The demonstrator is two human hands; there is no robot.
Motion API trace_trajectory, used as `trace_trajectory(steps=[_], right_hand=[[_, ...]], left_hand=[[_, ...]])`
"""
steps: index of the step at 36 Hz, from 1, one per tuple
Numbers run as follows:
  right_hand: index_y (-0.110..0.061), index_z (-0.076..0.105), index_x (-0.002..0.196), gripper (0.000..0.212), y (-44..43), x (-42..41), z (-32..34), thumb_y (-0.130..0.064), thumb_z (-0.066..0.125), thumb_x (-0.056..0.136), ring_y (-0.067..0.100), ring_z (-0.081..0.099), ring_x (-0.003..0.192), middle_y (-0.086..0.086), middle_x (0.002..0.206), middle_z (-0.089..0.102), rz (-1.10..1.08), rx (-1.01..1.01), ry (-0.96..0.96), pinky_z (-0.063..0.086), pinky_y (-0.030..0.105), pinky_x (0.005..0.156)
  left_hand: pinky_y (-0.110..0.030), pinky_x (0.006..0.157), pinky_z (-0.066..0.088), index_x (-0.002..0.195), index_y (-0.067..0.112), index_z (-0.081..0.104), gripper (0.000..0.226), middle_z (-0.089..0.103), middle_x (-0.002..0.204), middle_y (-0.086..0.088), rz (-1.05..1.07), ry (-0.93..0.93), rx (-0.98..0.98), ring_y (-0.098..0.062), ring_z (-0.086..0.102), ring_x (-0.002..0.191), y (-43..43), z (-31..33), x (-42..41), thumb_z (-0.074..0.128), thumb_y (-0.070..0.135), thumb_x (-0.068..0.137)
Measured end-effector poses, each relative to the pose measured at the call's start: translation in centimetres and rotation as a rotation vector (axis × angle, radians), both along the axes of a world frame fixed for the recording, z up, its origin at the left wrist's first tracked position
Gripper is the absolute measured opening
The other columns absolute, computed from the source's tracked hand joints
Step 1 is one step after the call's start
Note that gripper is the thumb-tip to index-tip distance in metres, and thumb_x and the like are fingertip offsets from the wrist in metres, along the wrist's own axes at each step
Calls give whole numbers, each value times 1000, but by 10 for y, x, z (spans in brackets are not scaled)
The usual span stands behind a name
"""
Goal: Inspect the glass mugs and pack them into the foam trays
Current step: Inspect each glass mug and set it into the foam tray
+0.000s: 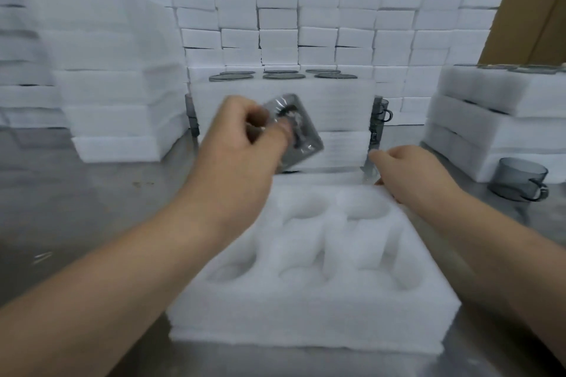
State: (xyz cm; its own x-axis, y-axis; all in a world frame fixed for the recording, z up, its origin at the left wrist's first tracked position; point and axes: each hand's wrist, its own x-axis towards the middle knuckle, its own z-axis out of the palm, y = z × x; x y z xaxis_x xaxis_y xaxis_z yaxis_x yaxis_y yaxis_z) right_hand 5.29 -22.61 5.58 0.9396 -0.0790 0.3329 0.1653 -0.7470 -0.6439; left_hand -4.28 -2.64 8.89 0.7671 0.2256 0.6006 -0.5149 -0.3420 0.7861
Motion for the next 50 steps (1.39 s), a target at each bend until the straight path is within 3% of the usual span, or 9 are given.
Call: trace_trajectory(steps=[7, 12, 16, 20, 28, 33, 40, 46, 50], right_hand=[[-1, 59, 67, 28, 4, 3, -4, -23, 54, 84, 12, 49, 49, -6, 54, 61, 90, 202, -42, 40, 25, 53], [-6, 57, 72, 19, 8, 1, -4, -16, 55, 88, 3, 53, 42, 4, 62, 59, 232, 568, 82, 43, 14, 42], [-3, 57, 72, 26, 8, -2, -3, -26, 54, 85, 17, 64, 62, 4, 68, 67, 130, 294, -48, 53, 32, 60], [-17, 50, 62, 26, 9, -17, 5, -33, 51, 82, 7, 49, 53, -9, 51, 54, -33, -61, -369, 35, 27, 50], [-36, 57, 91, 20, 40, -55, 25, -34, 57, 71, 4, 63, 68, -4, 89, 69, 674, 428, -117, 49, 20, 61], [-40, 50, 112, 41, 44, -63, 19, -34, 58, 72, 1, 63, 79, -13, 96, 69, 816, 402, 10, 46, 19, 66], [-31, 55, 108, 37, 44, -64, 22, -26, 58, 71, 9, 60, 69, 1, 86, 65, 841, 566, 28, 49, 23, 60], [-31, 72, 89, 23, 44, -68, 20, -29, 66, 68, 6, 62, 72, -2, 82, 69, 880, 486, 4, 51, 22, 67], [-18, 70, 76, 34, 46, -68, 17, -44, 69, 55, 12, 58, 70, -1, 72, 67, 844, 511, -32, 48, 33, 73]], left_hand=[[-9, 51, 33, 82, 18, 56, 35, 60, 91, -4, -17, 134, 141, -9, 50, 65, 0, -11, -3, 58, 46, 59], [-9, 39, 29, 72, 19, 55, 38, 64, 68, -5, -46, 195, 107, -3, 43, 46, 11, -10, -10, 70, 50, 57], [-9, 38, 28, 72, 26, 56, 34, 68, 73, -3, -28, 217, 117, 0, 42, 42, 15, -13, -11, 68, 52, 53], [-9, 38, 29, 70, 26, 56, 42, 65, 61, 13, -10, 222, 62, 3, 45, 41, 18, -14, -7, 76, 57, 50], [-16, 64, 45, 92, 26, 49, 75, 68, 87, 5, -148, 245, -165, 1, 64, 67, 15, -7, -8, 90, 44, 31], [-35, 84, 51, 96, 19, 51, 64, 73, 78, 6, -256, 269, -267, -13, 68, 77, 17, -7, -8, 87, 21, 43], [-20, 68, 55, 109, 5, 59, 52, 73, 95, -6, -485, 349, -227, -17, 70, 86, 21, -4, -11, 75, 21, 63], [-39, 93, 46, 96, 25, 73, 29, 72, 100, 1, -486, 377, -50, -16, 67, 97, 26, -3, -12, 63, 38, 72], [-34, 81, 46, 88, 37, 74, 24, 72, 97, 8, -484, 385, -9, -6, 66, 90, 25, -3, -13, 52, 39, 77]])
